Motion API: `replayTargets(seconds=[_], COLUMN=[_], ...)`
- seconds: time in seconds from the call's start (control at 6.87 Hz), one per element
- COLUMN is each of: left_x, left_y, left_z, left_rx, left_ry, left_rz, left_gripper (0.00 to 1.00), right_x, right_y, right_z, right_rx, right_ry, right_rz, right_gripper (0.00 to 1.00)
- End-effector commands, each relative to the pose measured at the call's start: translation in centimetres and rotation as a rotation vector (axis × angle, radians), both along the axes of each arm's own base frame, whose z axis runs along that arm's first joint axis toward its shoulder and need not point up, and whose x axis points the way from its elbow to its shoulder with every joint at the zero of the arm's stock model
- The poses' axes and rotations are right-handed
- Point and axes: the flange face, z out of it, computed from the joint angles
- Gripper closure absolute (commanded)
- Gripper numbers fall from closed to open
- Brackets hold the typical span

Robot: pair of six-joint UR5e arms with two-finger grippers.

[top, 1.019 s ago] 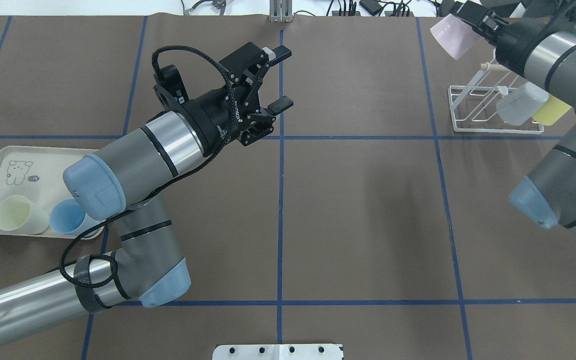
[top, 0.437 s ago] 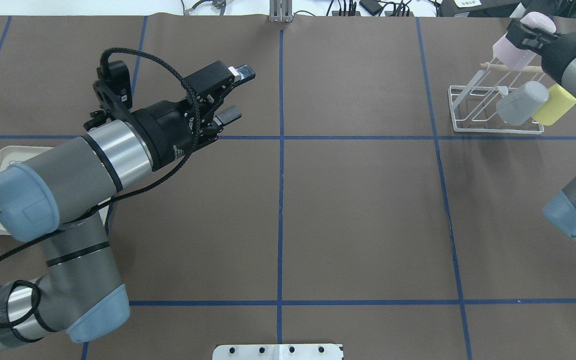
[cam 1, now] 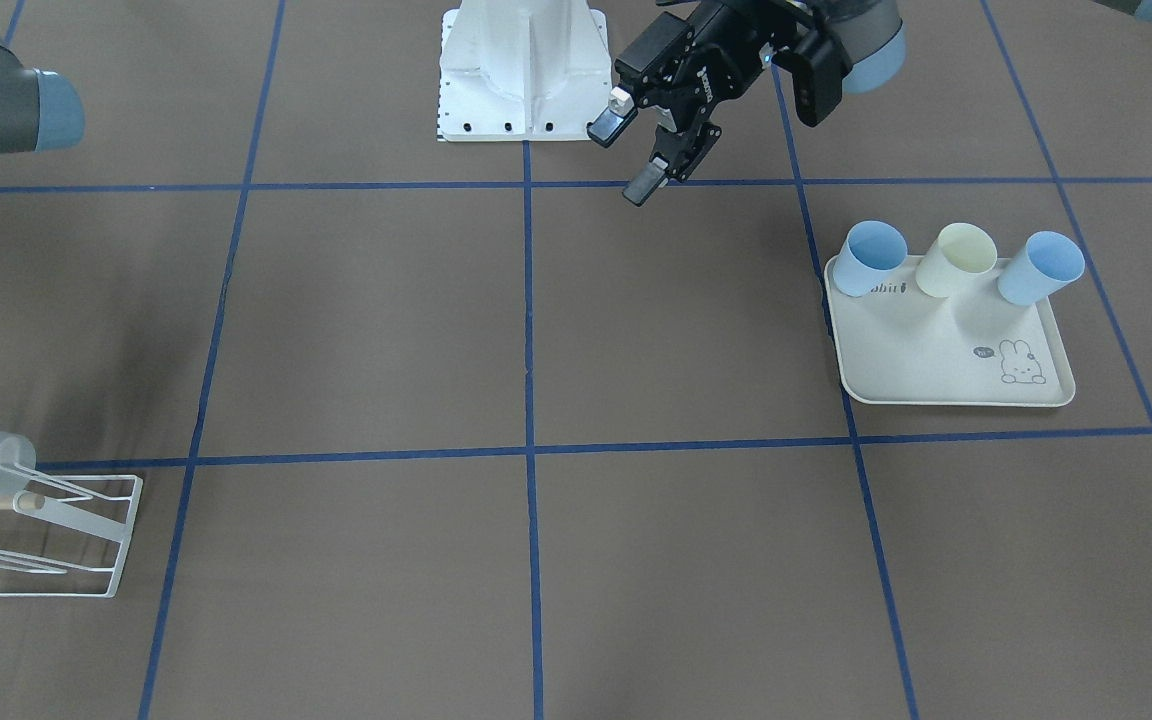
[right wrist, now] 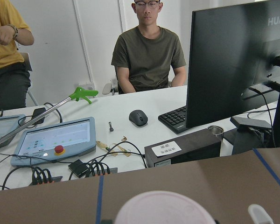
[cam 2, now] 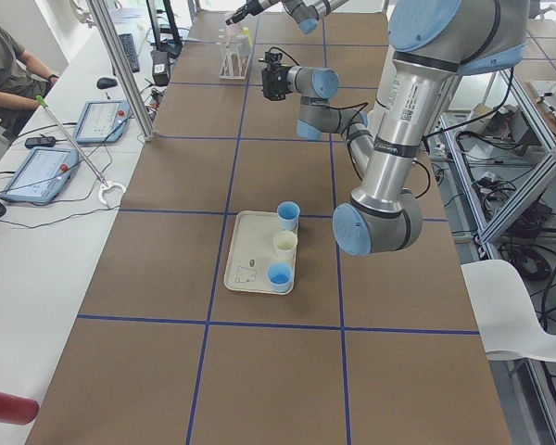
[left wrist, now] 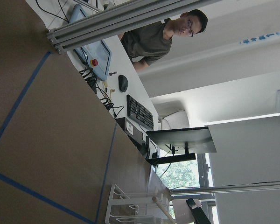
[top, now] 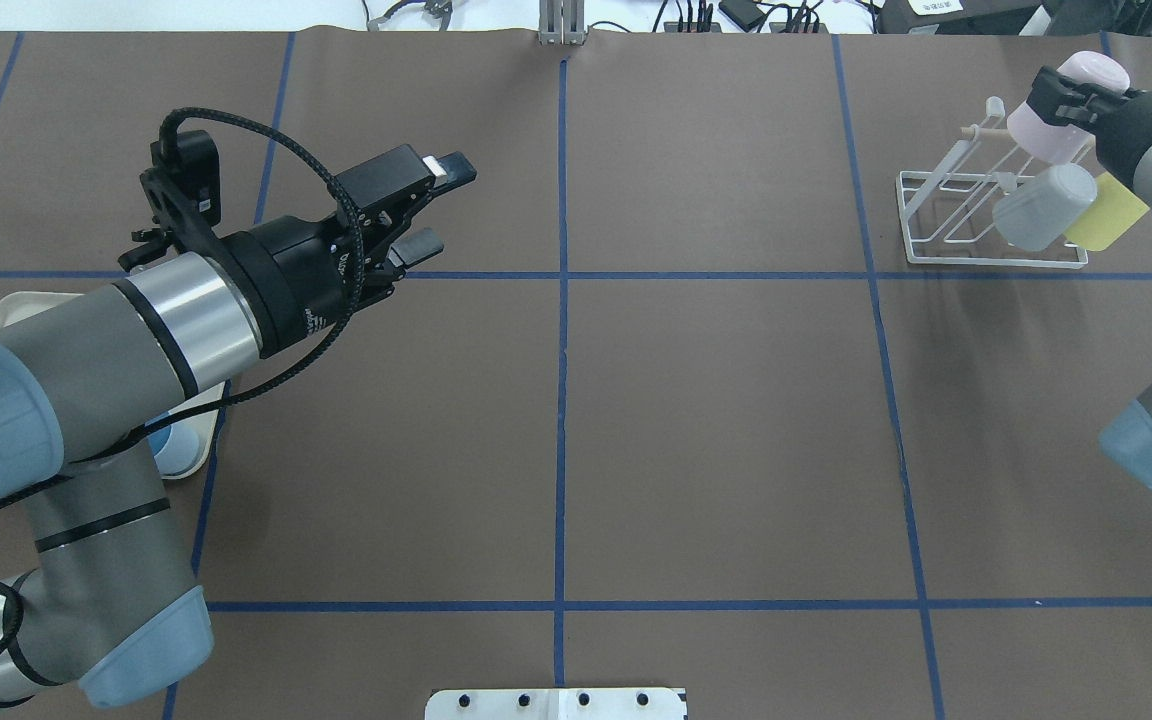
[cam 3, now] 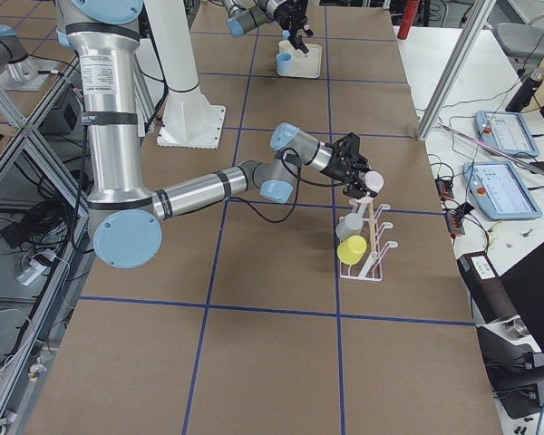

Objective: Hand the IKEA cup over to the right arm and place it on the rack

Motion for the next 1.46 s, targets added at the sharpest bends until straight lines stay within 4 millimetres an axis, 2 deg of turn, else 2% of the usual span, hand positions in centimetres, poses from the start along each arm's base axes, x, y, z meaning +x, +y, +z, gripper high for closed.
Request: replayTargets(seconds=[0.0,0.15,0.44,0.87,1.31], left_x=[-0.1,-0.3,-0.5,-0.5,-0.4], left_y=[0.0,0.1,0.3,0.4,0.4], left_z=[0.3,1.0,1.1,2.1,2.2], left_rx=[-0.002,-0.005,-0.005,-0.014,-0.015], left_ry=[-0.005,-0.009,-0.008,-0.024,-0.027], left_rz=[0.0,0.002,0.002,0.002,0.003], left_gripper=[0.0,0.0,0.0,0.0,0.0], right_x=[-1.5,-1.8,-2.4,-3.9,-4.8], right_y=[0.8,1.3,2.0,2.0,1.7], right_z=[0.4,0.5,1.4,1.3,2.2], right_rx=[-0.001,0.004,0.01,0.011,0.005], right_ry=[0.035,0.058,0.12,0.15,0.183], right_rz=[-0.042,-0.058,-0.079,-0.09,-0.109], right_gripper=[1.0,1.0,1.0,1.0,1.0])
